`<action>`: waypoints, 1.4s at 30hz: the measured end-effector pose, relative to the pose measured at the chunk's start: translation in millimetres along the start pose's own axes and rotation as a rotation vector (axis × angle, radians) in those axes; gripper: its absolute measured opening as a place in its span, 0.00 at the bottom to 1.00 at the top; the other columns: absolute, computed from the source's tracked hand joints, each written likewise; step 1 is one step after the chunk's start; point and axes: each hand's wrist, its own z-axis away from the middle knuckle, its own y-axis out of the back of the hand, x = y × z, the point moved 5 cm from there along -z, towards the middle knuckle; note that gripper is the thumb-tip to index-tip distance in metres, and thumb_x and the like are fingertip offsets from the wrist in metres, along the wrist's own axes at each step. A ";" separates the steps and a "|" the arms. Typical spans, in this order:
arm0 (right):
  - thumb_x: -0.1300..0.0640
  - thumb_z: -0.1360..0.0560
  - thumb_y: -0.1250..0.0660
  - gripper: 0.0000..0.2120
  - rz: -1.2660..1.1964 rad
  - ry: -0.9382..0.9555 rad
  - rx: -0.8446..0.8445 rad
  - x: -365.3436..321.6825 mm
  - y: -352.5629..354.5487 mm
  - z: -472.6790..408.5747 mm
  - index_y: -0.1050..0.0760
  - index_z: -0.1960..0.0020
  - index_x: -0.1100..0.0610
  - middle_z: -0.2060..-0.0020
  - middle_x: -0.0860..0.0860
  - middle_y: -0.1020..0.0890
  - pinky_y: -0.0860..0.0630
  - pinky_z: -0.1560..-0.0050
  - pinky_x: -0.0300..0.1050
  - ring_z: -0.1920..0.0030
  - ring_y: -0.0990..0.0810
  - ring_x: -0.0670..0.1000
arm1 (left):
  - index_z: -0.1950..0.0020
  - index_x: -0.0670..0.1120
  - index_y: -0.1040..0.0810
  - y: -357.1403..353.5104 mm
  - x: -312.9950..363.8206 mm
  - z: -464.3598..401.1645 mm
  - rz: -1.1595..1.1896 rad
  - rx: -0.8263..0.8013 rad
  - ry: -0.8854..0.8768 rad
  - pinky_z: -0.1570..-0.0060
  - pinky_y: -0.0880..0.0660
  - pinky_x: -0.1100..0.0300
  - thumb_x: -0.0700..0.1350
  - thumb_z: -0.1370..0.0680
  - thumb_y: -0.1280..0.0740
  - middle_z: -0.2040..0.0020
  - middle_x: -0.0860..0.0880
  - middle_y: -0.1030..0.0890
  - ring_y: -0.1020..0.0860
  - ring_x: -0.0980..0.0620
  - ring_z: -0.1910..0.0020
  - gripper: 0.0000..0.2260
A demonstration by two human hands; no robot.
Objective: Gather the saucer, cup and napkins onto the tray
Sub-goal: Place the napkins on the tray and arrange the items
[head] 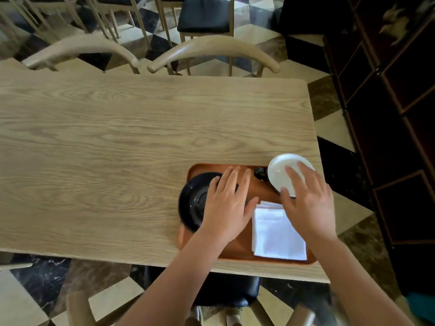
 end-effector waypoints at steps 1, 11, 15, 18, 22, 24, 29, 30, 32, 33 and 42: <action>0.60 0.28 0.32 0.21 0.009 -0.077 -0.035 14.7 1.1 -5.7 0.28 0.37 0.62 0.37 0.64 0.25 0.28 0.44 0.63 0.39 0.27 0.66 | 0.30 0.43 0.37 -3.7 9.2 -14.8 0.010 -0.010 -0.013 0.36 0.34 0.45 0.56 0.23 0.43 0.32 0.41 0.29 0.33 0.42 0.32 0.25; 0.58 0.24 0.38 0.23 -0.230 -0.237 -0.185 61.6 -10.1 -6.9 0.36 0.31 0.55 0.41 0.57 0.22 0.26 0.52 0.48 0.46 0.22 0.58 | 0.36 0.43 0.29 -35.0 37.2 -55.2 0.033 -0.135 -0.089 0.45 0.32 0.48 0.53 0.23 0.40 0.41 0.42 0.24 0.27 0.42 0.43 0.20; 0.60 0.24 0.38 0.23 -0.277 -0.230 -0.170 61.4 -11.9 -7.9 0.35 0.30 0.57 0.41 0.58 0.22 0.29 0.54 0.42 0.47 0.21 0.57 | 0.40 0.41 0.26 -33.3 35.7 -51.9 0.057 -0.086 -0.098 0.48 0.29 0.48 0.52 0.24 0.38 0.45 0.41 0.23 0.25 0.41 0.46 0.18; 0.61 0.24 0.38 0.23 -0.334 -0.233 -0.183 56.4 -14.0 -8.0 0.35 0.30 0.56 0.42 0.56 0.22 0.25 0.53 0.44 0.49 0.20 0.55 | 0.40 0.42 0.26 -31.8 30.0 -46.8 0.075 -0.064 -0.099 0.48 0.29 0.49 0.53 0.24 0.39 0.45 0.42 0.22 0.25 0.42 0.47 0.19; 0.61 0.25 0.38 0.23 -0.379 -0.210 -0.190 46.6 -18.7 -7.1 0.34 0.30 0.53 0.47 0.52 0.21 0.28 0.59 0.38 0.57 0.21 0.49 | 0.40 0.43 0.26 -28.2 17.0 -37.5 0.079 -0.057 -0.078 0.48 0.29 0.49 0.53 0.24 0.38 0.43 0.43 0.23 0.25 0.43 0.45 0.19; 0.61 0.25 0.38 0.23 -0.394 -0.202 -0.195 42.7 -21.6 -6.5 0.34 0.31 0.52 0.46 0.51 0.21 0.28 0.60 0.39 0.58 0.21 0.48 | 0.40 0.43 0.26 -26.6 12.3 -34.5 0.079 -0.051 -0.065 0.49 0.28 0.49 0.53 0.24 0.38 0.43 0.43 0.23 0.25 0.43 0.45 0.18; 0.61 0.25 0.39 0.23 -0.423 -0.198 -0.197 36.4 -26.9 -8.2 0.35 0.30 0.53 0.43 0.53 0.22 0.24 0.55 0.42 0.57 0.22 0.48 | 0.41 0.43 0.25 -26.1 6.3 -29.9 0.064 -0.035 -0.045 0.50 0.28 0.47 0.53 0.25 0.37 0.43 0.43 0.23 0.25 0.43 0.44 0.18; 0.61 0.25 0.39 0.24 -0.418 -0.198 -0.198 36.4 -26.9 -8.1 0.35 0.30 0.54 0.42 0.54 0.22 0.24 0.54 0.43 0.57 0.22 0.48 | 0.41 0.43 0.25 -26.1 6.1 -29.4 0.063 -0.030 -0.043 0.51 0.27 0.47 0.53 0.25 0.36 0.43 0.43 0.22 0.25 0.43 0.45 0.18; 0.61 0.24 0.39 0.24 -0.417 -0.194 -0.201 36.4 -26.4 -8.0 0.36 0.29 0.54 0.43 0.55 0.22 0.22 0.54 0.45 0.57 0.22 0.49 | 0.41 0.43 0.26 -25.6 6.6 -29.4 0.065 -0.034 -0.040 0.50 0.27 0.48 0.53 0.25 0.37 0.42 0.43 0.23 0.25 0.43 0.44 0.18; 0.61 0.24 0.39 0.24 -0.419 -0.193 -0.206 36.1 -26.1 -8.2 0.36 0.29 0.54 0.42 0.55 0.22 0.22 0.53 0.46 0.57 0.22 0.49 | 0.40 0.44 0.26 -25.2 6.9 -30.0 0.068 -0.043 -0.039 0.49 0.28 0.48 0.54 0.24 0.37 0.41 0.43 0.24 0.26 0.43 0.42 0.18; 0.60 0.29 0.30 0.24 -0.159 0.052 -0.153 50.8 -0.9 52.4 0.29 0.34 0.60 0.36 0.57 0.25 0.21 0.46 0.53 0.36 0.26 0.57 | 0.32 0.44 0.34 -29.6 37.7 40.1 0.171 0.022 -0.285 0.34 0.33 0.47 0.51 0.24 0.38 0.29 0.40 0.33 0.38 0.45 0.28 0.22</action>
